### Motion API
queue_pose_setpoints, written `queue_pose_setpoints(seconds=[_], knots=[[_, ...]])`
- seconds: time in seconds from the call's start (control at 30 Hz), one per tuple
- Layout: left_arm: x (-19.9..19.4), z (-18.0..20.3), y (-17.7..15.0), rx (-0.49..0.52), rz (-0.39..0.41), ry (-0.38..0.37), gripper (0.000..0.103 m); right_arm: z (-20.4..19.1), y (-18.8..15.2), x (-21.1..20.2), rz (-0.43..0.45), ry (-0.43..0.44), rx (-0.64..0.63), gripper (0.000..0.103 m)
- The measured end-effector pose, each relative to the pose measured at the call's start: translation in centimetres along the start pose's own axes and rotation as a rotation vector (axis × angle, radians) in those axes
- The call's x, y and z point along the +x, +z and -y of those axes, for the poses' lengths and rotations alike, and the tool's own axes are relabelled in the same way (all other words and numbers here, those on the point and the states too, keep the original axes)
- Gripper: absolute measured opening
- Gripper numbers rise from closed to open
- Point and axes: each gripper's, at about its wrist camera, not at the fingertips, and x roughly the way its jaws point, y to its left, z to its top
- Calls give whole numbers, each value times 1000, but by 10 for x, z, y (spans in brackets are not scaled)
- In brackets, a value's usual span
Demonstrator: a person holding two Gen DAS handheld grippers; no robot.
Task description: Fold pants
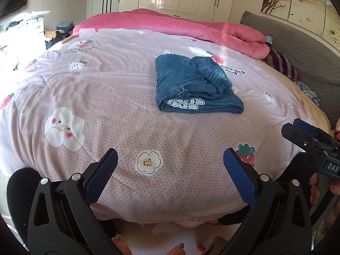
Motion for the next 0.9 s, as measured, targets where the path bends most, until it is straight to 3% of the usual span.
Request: queue_pose_setpoints(seconds=[0.9], knots=[[-2,-2,2,-2,15,35,93,1,-6,6,-20,-18,0,98]])
